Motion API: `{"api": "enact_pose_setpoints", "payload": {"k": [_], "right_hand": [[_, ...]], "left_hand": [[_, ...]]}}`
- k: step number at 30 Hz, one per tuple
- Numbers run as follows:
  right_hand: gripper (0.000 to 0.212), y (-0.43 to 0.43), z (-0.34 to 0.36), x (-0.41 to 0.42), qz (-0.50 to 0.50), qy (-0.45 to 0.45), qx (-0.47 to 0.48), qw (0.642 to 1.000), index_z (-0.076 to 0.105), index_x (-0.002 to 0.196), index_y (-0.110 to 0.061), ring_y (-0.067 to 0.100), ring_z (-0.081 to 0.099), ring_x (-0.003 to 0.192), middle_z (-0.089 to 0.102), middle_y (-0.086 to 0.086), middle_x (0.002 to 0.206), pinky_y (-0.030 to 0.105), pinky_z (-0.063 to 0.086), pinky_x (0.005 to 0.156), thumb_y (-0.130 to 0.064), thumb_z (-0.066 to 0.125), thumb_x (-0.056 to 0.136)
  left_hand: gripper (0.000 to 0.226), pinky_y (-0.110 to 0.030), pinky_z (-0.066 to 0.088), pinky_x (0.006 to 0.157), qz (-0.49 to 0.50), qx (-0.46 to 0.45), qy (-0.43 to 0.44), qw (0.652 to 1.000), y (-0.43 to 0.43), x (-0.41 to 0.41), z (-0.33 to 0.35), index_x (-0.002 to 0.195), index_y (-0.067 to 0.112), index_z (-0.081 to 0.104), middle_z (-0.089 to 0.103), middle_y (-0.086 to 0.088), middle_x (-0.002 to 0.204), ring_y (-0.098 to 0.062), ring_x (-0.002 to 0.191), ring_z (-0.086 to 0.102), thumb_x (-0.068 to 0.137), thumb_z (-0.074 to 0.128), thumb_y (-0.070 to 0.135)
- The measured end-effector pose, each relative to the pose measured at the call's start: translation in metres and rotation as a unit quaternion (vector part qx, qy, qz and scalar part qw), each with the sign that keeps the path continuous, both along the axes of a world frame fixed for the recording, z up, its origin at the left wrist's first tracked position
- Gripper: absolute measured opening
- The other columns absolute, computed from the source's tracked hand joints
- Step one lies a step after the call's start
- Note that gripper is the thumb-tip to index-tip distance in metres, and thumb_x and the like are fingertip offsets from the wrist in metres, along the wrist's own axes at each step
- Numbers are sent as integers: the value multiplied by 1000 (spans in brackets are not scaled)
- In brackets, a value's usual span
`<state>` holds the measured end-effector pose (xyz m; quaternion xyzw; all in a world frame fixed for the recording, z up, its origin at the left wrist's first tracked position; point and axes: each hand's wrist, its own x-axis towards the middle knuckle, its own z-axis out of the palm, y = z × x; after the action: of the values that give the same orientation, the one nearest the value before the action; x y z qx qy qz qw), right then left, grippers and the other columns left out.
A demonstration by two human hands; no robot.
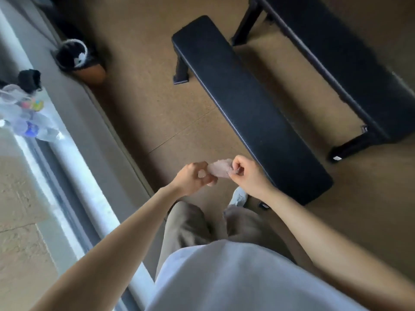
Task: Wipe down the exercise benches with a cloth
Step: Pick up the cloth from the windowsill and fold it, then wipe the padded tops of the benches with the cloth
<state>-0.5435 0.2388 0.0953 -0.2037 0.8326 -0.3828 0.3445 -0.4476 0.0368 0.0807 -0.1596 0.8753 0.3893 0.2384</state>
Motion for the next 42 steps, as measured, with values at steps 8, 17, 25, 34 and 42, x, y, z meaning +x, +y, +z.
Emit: {"api": "enact_pose_setpoints", "payload": {"k": [8,17,25,34,42], "right_hand": [[19,78,-34,-59,-24,-31,207,978,61,100,-28,30,41,120,56,6,98,46,29,102,-42,69,89],[11,127,-111,-78,-292,15,214,932,62,87,-16,30,62,88,57,3,98,35,43,71,-23,69,89],[28,180,-182,-118,-451,61,224,862,51,73,-13,27,56,73,56,5,87,21,35,58,-5,75,84],[23,208,-281,-91,-456,146,202,854,58,80,-2,30,52,75,58,13,87,34,41,63,20,59,73],[27,192,-368,-55,-379,120,253,882,70,91,-2,37,60,87,67,16,92,43,53,72,15,71,69]], "left_hand": [[12,-34,48,76,-281,41,19,959,92,-135,-24,104,21,64,61,10,83,-16,79,56,93,61,19],[21,-39,44,67,-467,-16,-24,884,129,-240,-91,87,25,51,56,6,80,-28,84,60,87,70,20],[17,-35,44,69,-443,-64,101,888,191,-326,-150,98,16,69,59,4,93,-25,88,57,95,52,13],[25,-35,37,69,-435,-98,75,892,233,-304,-252,112,14,71,66,-8,109,-36,101,61,90,62,9],[22,-40,55,80,-475,-159,105,859,249,-273,-330,117,15,69,57,-7,131,-28,120,51,97,59,13]]}}
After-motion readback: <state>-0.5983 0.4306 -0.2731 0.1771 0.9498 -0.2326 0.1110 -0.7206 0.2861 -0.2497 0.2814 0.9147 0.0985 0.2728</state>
